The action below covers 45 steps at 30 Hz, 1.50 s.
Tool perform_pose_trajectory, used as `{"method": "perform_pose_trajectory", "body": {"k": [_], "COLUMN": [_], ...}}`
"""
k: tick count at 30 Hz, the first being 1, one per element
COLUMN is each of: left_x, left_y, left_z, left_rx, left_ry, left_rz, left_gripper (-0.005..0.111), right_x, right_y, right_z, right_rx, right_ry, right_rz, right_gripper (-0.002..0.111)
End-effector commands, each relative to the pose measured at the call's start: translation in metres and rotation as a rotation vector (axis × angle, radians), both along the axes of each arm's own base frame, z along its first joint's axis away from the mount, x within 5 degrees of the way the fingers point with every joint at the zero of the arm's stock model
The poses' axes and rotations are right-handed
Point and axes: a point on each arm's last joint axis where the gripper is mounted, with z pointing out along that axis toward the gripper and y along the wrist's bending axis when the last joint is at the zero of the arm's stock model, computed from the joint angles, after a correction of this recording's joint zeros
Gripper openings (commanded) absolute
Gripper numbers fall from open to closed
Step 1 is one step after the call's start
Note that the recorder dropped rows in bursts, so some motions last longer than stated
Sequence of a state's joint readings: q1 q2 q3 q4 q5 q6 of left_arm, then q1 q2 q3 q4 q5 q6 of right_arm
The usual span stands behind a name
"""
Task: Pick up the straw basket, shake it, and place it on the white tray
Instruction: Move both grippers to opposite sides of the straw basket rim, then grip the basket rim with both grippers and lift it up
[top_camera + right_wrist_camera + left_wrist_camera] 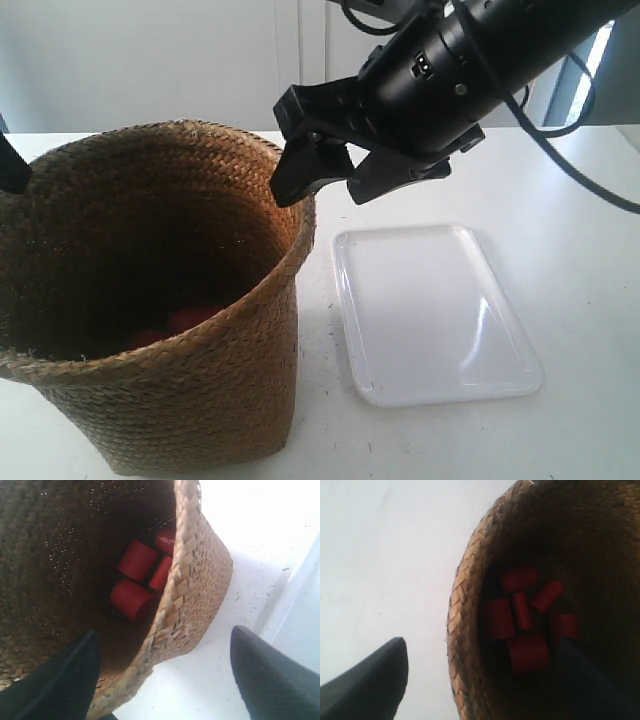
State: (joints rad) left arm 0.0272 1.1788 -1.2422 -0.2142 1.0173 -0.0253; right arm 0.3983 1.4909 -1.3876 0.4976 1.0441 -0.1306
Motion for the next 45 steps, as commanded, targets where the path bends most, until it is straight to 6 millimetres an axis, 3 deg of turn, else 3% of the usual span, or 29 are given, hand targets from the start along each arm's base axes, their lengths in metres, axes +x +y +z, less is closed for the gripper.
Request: {"method": "perform_pose_trajectory", "body": {"k": [1,12,19,37,45], "left_x": [0.005,0.019,0.029,0.042,0.043], "left_y": [0.0,0.0,0.001,0.0,-0.003], "left_z": [-0.007,-0.024,-0.035,-0.068,-0.075], "left_rx": [-0.01,0.006,0.004,-0.008,-0.041], "left_ry": [0.033,0.12,0.171,0.289,0.274], "left_rz": [-0.002,-0.03,-0.031,-0.044,-0.046], "left_gripper": [0.082,0.082,0.082,0.082,0.082], "right_x": [0.006,0.022,0.03,0.034,0.044], "right_y": [0.003,0.02,0.029,0.029,0.035], "right_z": [-0.002,-0.005,-0.023,-0.02,-0.047], "right_rx": [-0.004,-0.025,-0.15,-0.133,-0.174], "right_ry": [0.022,0.06,0.096,0.071,0.159], "right_rz": [-0.019,0.006,-0.001,-0.058,-0.042], "right_gripper": [0.068,0.068,0.068,0.061,0.061]}}
